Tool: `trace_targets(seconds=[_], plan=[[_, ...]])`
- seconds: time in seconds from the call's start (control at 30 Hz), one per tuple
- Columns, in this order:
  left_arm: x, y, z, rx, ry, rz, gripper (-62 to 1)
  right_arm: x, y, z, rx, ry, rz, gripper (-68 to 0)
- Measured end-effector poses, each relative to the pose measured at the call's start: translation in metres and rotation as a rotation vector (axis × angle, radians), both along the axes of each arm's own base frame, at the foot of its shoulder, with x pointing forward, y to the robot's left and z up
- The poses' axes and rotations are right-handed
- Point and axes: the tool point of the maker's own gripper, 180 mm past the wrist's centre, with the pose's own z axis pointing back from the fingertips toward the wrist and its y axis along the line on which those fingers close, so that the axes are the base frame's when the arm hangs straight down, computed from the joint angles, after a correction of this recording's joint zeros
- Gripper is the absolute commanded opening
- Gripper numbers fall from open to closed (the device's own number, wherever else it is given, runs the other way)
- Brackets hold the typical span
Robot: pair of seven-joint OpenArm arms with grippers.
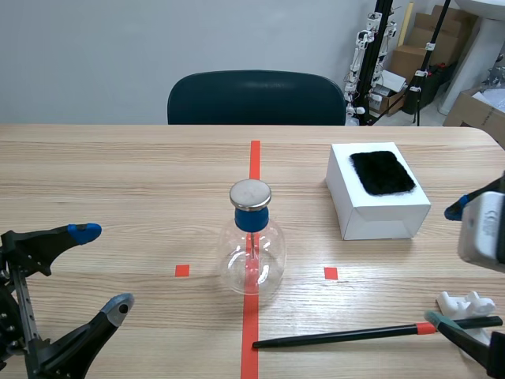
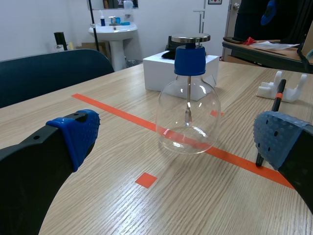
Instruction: Do the electroscope experiment. return to the home posture
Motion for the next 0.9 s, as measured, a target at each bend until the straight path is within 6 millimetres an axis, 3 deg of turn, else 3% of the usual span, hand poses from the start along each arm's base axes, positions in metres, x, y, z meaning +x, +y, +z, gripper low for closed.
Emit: trace_targets(seconds=[0.27, 0.5, 0.8, 0.9], plan=[[0.0, 0.0, 0.0, 0.0, 0.0, 0.0, 1.4, -0.019, -0.01, 0.022, 0.116, -0.048, -0.151, 0.4], [0.0, 0.0, 0.0, 0.0, 0.0, 0.0, 1.4, -0.029, -0.005, 0.05, 0.315, -0.134, -0.27, 0.4], [-0.003, 0.002, 0.002, -0.002, -0.022, 0.018, 1.4, -0.04, -0.004, 0.06, 0.462, -0.153, -0.374, 0.4], [-0.008, 0.014, 0.012, -0.042, -0.052, 0.073, 1.4, -0.043, -0.003, 0.062, 0.467, -0.151, -0.387, 0.4]])
